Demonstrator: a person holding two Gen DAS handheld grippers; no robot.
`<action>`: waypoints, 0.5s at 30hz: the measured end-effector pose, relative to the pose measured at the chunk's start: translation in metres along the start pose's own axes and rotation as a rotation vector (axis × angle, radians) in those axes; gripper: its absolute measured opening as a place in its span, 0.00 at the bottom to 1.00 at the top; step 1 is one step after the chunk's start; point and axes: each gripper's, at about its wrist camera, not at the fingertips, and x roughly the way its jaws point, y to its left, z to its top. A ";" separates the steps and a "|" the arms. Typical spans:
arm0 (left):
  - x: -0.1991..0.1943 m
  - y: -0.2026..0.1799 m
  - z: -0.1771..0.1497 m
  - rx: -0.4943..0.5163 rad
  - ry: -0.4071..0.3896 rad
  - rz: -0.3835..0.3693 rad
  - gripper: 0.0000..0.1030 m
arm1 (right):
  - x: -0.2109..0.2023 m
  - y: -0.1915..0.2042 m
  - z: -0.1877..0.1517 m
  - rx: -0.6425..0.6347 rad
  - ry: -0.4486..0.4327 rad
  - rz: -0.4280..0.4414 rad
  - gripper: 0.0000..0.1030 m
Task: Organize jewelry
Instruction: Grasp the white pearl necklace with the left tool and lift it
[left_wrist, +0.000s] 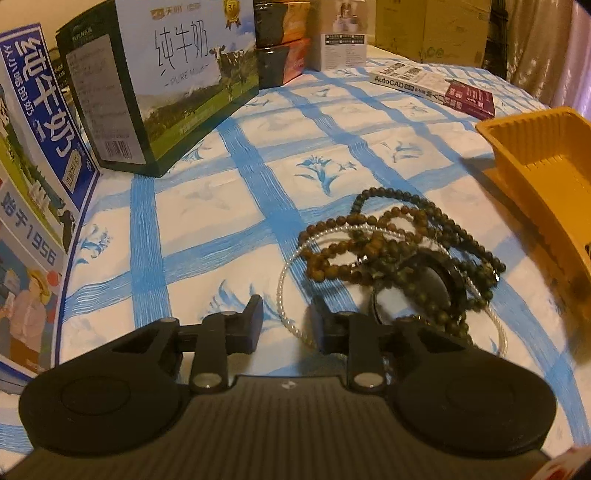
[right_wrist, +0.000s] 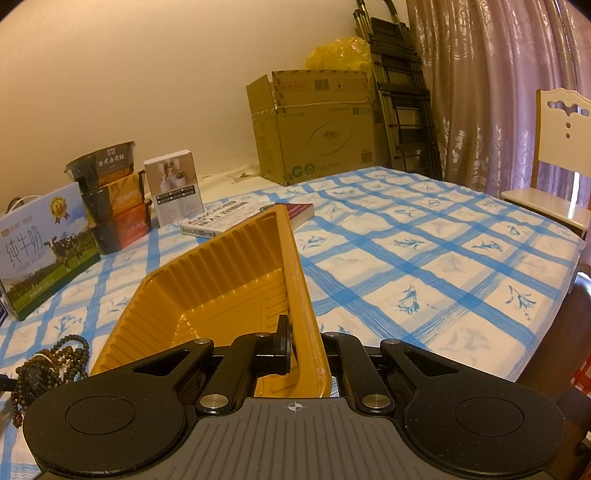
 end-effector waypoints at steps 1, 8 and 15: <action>0.001 0.000 0.001 -0.002 0.003 -0.005 0.18 | 0.000 0.000 0.000 0.000 0.000 0.000 0.06; -0.003 0.001 0.000 -0.039 0.001 -0.033 0.01 | 0.000 -0.001 0.001 0.002 0.002 -0.001 0.06; -0.043 0.000 0.012 -0.058 -0.090 -0.062 0.01 | 0.000 -0.001 0.001 0.003 0.002 -0.002 0.06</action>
